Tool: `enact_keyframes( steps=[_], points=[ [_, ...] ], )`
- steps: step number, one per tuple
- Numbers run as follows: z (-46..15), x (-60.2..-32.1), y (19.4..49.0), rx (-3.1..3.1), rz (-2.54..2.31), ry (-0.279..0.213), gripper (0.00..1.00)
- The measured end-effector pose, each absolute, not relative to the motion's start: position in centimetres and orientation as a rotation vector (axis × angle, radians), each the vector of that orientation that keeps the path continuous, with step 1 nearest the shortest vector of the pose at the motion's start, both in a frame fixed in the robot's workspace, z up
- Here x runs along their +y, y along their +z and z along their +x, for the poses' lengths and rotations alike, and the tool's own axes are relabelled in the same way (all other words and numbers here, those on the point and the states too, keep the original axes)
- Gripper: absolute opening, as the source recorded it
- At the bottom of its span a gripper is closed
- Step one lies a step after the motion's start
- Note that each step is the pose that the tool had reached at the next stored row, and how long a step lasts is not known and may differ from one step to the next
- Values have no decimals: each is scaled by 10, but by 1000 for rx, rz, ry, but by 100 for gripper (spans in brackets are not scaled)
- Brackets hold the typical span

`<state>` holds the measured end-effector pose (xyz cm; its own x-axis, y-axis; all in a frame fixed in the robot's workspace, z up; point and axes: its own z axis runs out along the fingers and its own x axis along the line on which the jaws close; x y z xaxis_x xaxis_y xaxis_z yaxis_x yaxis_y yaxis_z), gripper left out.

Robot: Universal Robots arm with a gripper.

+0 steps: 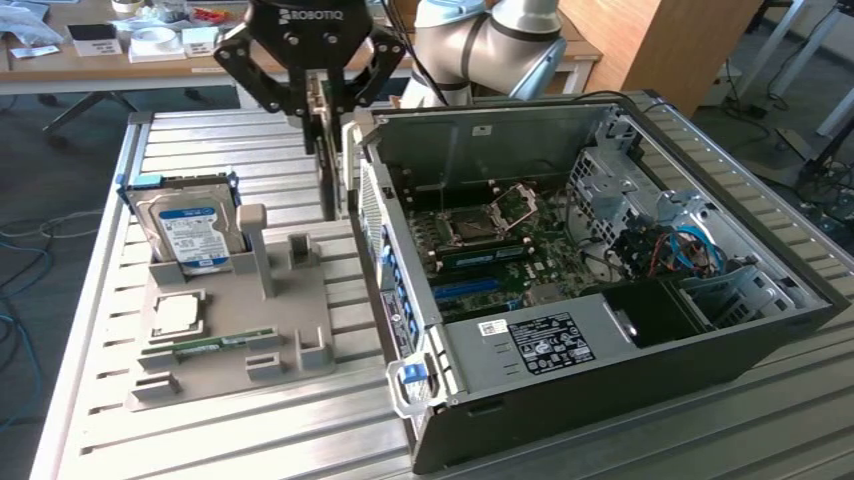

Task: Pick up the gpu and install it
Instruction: 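Pick up the gpu and move the gpu toward the slot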

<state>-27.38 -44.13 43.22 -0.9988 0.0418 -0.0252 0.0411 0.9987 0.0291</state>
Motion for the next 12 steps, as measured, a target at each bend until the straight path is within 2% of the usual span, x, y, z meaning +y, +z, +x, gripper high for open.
enact_keyframes(
  steps=[12],
  points=[
    [-233, -441, 432, 3115, 65, 45, 27]
  ],
)
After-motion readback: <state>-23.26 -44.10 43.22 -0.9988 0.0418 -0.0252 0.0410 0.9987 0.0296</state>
